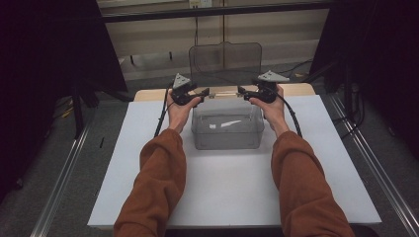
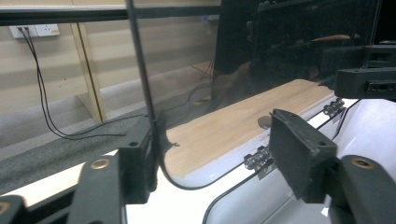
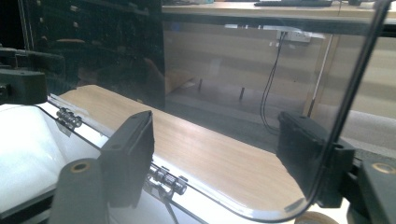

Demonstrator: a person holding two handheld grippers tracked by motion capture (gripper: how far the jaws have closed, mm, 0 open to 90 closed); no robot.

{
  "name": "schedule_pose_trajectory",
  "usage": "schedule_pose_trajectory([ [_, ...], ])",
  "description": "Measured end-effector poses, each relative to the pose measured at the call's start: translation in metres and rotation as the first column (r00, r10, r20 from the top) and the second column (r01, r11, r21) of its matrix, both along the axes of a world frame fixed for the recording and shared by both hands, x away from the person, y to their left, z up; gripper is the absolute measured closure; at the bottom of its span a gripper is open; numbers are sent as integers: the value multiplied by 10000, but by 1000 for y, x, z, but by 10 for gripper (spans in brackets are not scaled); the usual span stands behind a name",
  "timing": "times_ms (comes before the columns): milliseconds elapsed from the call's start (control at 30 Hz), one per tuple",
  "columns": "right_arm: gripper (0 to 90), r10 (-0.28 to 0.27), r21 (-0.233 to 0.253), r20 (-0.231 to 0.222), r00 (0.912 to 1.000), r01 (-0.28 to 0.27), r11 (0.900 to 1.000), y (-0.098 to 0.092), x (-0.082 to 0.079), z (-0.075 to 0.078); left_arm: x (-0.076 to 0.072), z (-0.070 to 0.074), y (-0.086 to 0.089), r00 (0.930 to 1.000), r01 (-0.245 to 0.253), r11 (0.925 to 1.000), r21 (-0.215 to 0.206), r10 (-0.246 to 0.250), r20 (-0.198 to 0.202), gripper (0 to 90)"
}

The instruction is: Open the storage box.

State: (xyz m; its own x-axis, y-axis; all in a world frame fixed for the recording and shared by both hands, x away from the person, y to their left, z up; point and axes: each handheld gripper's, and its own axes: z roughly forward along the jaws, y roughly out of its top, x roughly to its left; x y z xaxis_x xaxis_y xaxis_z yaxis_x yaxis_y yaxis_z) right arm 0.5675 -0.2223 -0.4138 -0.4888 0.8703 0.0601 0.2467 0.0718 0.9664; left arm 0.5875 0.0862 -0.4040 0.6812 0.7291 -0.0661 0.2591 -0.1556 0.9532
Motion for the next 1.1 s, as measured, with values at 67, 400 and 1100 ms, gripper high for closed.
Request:
schedule_pose_trajectory([
  [67, 260, -19, -36, -75, 10000, 18, 10000, 1, 0, 0, 1, 0, 0, 10000, 22, 10000, -23, -22, -32, 355],
  [400, 214, -6, 8, -224, 9997, 6, 10000, 3, 3, -1, 3, -2, -2, 9999, 85, 10000, -41, -86, -142, 302],
  [1100, 204, -5, -336, -582, 9983, -15, 9994, 3, 6, 0, 4, -5, -7, 9998, 100, 9995, 309, -96, -147, 199],
])
